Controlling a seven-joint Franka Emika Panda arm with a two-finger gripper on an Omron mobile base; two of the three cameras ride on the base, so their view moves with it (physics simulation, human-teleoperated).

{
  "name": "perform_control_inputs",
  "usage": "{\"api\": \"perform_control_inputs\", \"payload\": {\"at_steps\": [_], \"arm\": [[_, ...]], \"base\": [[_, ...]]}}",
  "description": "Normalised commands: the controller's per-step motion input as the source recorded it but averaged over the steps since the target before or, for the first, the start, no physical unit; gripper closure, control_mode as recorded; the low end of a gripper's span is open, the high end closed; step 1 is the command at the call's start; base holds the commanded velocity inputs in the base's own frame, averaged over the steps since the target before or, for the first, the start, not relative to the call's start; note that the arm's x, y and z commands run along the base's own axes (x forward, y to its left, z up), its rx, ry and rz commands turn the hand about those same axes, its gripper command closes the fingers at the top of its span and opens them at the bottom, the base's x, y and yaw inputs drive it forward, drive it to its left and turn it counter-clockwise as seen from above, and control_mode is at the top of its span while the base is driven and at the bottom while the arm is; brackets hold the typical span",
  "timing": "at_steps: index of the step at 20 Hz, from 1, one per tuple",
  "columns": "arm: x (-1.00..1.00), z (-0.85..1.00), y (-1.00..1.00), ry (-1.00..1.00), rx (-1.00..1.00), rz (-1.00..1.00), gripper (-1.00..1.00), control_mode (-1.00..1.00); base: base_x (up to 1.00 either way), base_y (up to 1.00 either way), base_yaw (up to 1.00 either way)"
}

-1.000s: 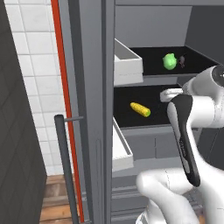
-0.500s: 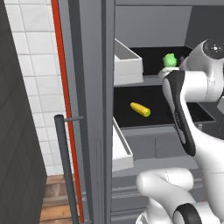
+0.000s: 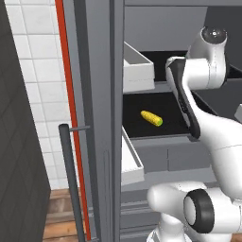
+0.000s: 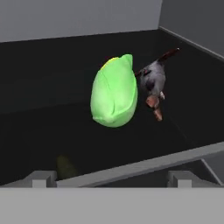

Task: Place one corn and one fish in each tupperware on the nearby counter, to pack two identical lunches.

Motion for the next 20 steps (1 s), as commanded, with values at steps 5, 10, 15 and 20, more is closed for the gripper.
{"api": "perform_control_inputs", "payload": {"at_steps": [5, 10, 15, 20], "arm": [[0.37, 0.06, -0.12, 0.0, 0.02, -0.08, -1.0, -1.0], [0.25, 0.0, -0.21, 0.01, 0.01, -0.07, -1.0, -1.0], [0.4, -0.02, -0.15, 0.02, 0.0, -0.07, -1.0, -1.0], [0.51, -0.12, 0.0, 0.0, 0.0, -0.08, -1.0, -1.0]], "base": [[0.0, 0.0, 0.0], [0.0, 0.0, 0.0], [0.0, 0.0, 0.0], [0.0, 0.0, 0.0]]}}
